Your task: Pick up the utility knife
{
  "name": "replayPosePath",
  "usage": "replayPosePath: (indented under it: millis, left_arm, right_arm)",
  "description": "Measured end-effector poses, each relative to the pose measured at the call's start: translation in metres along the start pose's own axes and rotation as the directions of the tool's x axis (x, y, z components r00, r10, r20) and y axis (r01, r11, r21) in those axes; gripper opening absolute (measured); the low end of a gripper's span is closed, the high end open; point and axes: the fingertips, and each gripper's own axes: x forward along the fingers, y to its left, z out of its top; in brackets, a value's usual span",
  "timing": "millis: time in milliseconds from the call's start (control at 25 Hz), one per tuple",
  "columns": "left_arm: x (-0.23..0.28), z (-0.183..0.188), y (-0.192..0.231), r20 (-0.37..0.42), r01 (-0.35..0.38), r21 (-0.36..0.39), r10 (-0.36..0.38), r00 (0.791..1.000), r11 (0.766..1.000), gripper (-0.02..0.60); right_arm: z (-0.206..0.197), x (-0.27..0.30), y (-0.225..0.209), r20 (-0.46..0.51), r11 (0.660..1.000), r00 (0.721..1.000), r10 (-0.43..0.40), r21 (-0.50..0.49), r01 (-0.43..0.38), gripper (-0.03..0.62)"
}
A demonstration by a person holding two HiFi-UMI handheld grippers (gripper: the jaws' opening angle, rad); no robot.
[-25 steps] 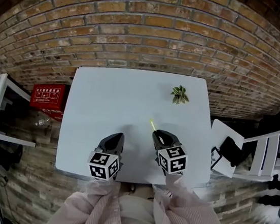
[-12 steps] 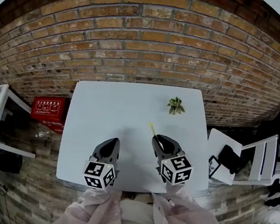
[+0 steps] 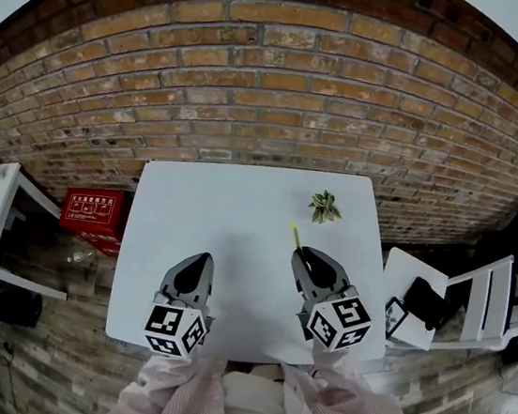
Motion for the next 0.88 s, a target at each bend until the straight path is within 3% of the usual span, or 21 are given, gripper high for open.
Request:
replayPosePath:
  millis: [400,880]
  left_arm:
    - [-0.014,0.037,0.01,0.077,-0.042,0.041,0.039,0.996,0.998,-0.009]
    - [-0.025,0.073,0.014,0.155,-0.092,0.075,0.079,0.985,0.993,-0.008]
  right_arm:
    - [0.049,-0.021,-0.009,0.144,0.999,0.989,-0.042,-0.022,0.046,0.063]
    - [0.086,-0.043,-0.025,0.231,0.994,0.969,-0.088,-0.042,0.1,0.063]
